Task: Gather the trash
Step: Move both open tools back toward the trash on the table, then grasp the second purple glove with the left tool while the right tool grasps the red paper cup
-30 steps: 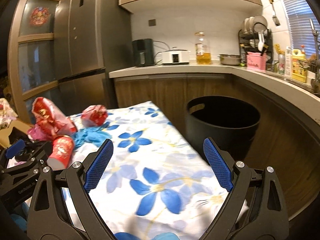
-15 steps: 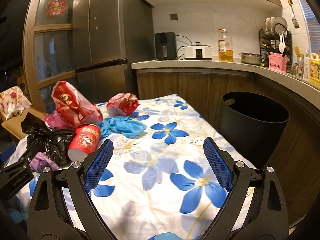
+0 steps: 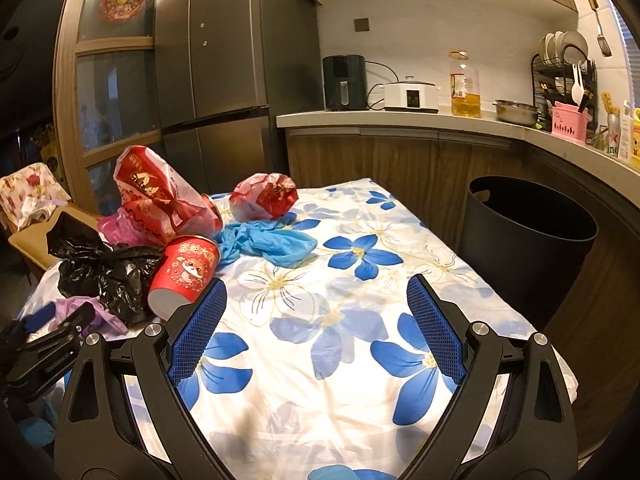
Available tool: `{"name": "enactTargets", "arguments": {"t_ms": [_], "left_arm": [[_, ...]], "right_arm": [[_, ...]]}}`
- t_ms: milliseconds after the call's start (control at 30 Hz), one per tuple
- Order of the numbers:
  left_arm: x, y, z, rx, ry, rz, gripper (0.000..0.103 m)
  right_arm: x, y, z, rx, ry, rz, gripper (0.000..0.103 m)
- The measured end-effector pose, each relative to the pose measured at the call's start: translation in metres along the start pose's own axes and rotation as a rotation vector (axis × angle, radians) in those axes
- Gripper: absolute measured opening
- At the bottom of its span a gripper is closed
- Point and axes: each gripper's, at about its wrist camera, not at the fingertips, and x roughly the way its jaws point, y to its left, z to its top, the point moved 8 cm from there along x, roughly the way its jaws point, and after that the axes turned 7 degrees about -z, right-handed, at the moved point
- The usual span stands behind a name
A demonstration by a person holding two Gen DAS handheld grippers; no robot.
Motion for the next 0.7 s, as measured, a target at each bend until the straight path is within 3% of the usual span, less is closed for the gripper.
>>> {"name": "enactTargets", "arguments": {"t_ms": [133,233,333,700], "left_arm": [[0.007,0.002,-0.008,-0.007,0.047,-0.015,0.033],[0.005,-0.001,-0.01,0.013,0.051,-0.022,0.02],[-0.003,-0.004,-0.012,0.021,0.043,-0.026,0.015],[-0.047,-0.01,0.012,0.013,-0.075,-0.086,0.013]], "right_arm": [[0.002,0.002,-0.001,-0.001,0.007,0.006,0.09],[0.003,0.005,-0.003,-0.005,0.013,0.014,0.09],[0.004,0.013,-0.005,-0.016,0.02,0.033,0.09],[0.017,0.072,-0.015,-0.069,0.054,0.156,0.09]]}}
